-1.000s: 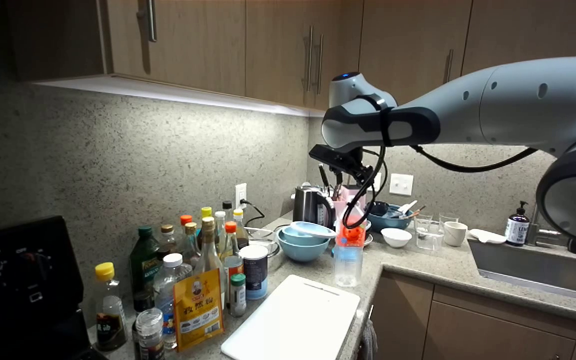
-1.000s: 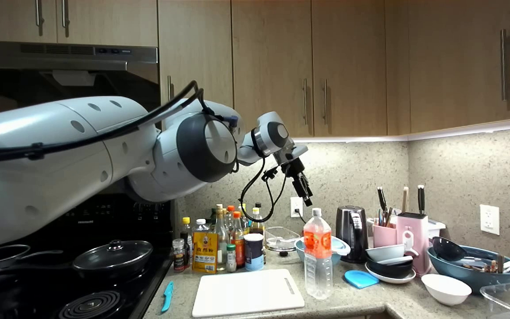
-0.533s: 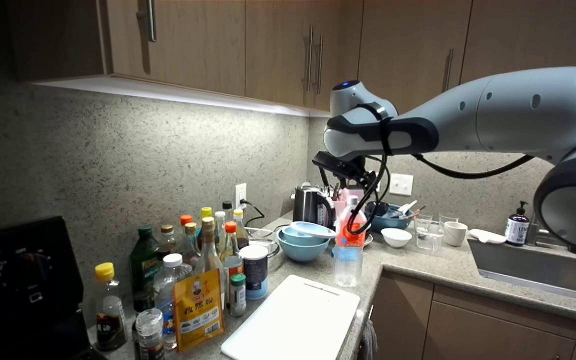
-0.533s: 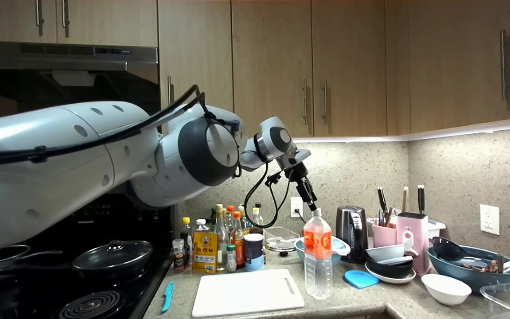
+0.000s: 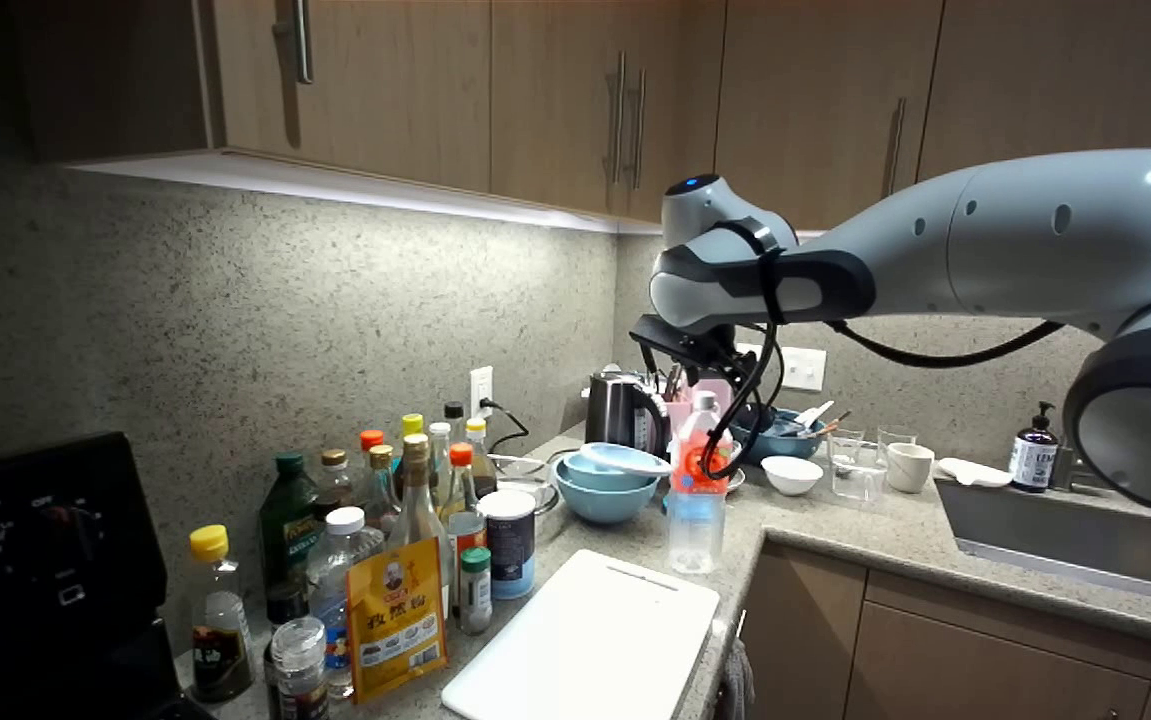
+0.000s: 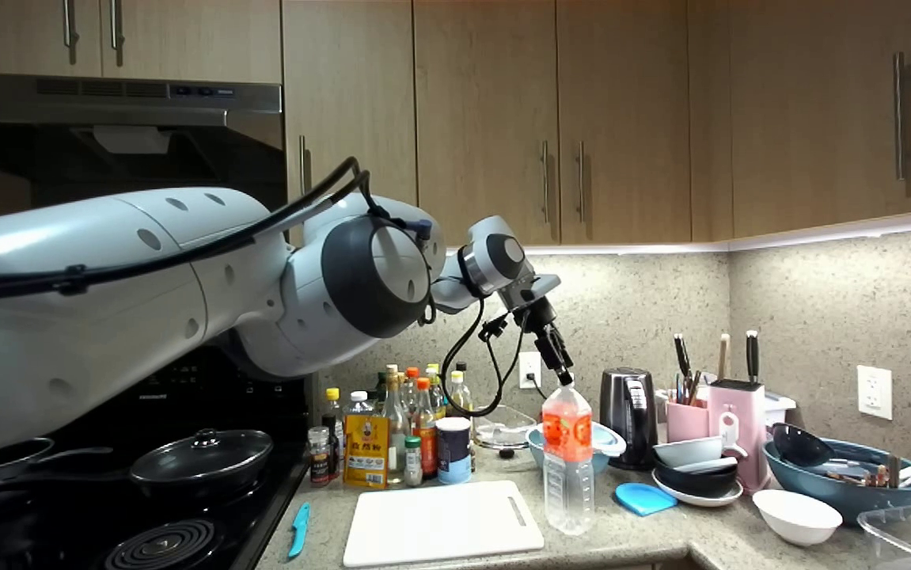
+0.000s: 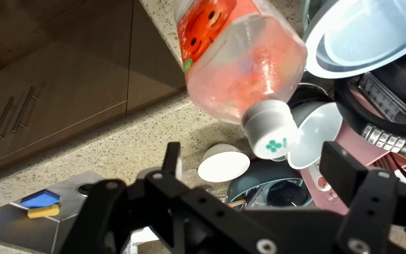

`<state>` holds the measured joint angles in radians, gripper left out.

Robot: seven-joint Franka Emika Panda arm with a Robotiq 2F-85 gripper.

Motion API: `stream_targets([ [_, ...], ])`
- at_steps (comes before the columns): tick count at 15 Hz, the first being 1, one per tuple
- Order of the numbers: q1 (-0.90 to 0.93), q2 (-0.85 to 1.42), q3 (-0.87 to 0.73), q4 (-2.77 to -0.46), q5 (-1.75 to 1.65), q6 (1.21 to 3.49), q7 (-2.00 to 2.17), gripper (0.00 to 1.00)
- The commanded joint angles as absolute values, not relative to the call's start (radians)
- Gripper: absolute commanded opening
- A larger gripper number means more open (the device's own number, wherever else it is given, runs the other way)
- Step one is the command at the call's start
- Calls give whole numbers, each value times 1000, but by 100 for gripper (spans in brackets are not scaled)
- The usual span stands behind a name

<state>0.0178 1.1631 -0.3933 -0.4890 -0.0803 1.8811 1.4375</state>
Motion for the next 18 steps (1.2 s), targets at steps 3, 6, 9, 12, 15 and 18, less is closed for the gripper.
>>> stream_targets([
  [3,20,1188,-412,-488,-97,1882,1441,100],
  [6,21,1197,-417,-485,-99,1885,1433,100],
  [9,22,1202,-421,-482,-101,1893,1429,67],
  [12,23,1203,-421,-481,-101,1895,1426,47],
  [15,23,1203,-420,-482,-102,1895,1425,28],
  [18,22,1203,-422,-480,-104,1898,1424,8],
])
